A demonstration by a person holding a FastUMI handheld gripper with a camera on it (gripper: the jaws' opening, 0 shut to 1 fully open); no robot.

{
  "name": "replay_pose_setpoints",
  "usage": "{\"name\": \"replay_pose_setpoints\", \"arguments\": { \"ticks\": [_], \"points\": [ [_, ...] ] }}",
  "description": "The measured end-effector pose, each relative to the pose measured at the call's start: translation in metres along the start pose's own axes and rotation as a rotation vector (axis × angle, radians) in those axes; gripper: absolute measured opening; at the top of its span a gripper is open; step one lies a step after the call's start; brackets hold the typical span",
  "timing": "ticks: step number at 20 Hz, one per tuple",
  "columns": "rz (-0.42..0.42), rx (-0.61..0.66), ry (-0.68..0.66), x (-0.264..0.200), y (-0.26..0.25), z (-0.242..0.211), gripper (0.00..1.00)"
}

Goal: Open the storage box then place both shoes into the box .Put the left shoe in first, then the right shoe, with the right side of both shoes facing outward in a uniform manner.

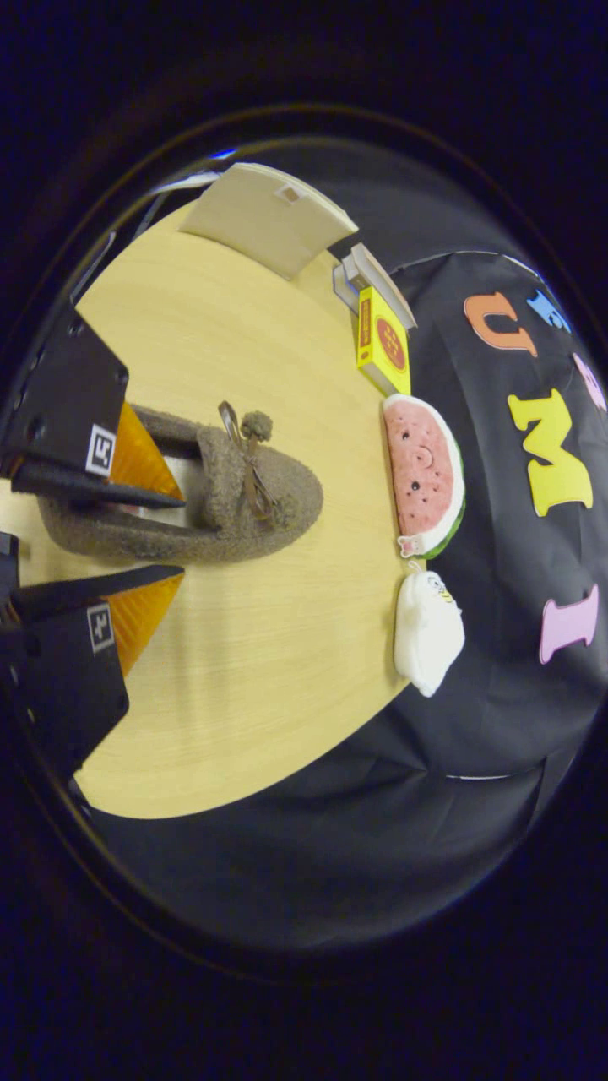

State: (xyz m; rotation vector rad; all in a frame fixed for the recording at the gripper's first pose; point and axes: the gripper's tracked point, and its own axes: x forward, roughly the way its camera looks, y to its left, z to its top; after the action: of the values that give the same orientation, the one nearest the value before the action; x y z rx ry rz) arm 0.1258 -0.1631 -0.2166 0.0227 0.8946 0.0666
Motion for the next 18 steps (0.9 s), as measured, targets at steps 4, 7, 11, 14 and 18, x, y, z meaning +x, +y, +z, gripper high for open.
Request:
{"name": "replay_pose_setpoints", "arguments": {
  "ticks": [4, 7, 11, 14, 18],
  "points": [
    [-0.029, 0.053, -0.022, -0.002, -0.005, 0.004, 0.00],
    [0.021, 0.191, -0.016, -0.008, 0.006, 0.003, 0.00],
    [0.066, 0.249, -0.024, -0.033, 0.034, 0.006, 0.00],
    [0.115, 0.302, -0.032, -0.056, 0.080, 0.018, 0.00],
    [0.166, 0.354, -0.038, -0.090, 0.165, 0.047, 0.00]
  ]
}}
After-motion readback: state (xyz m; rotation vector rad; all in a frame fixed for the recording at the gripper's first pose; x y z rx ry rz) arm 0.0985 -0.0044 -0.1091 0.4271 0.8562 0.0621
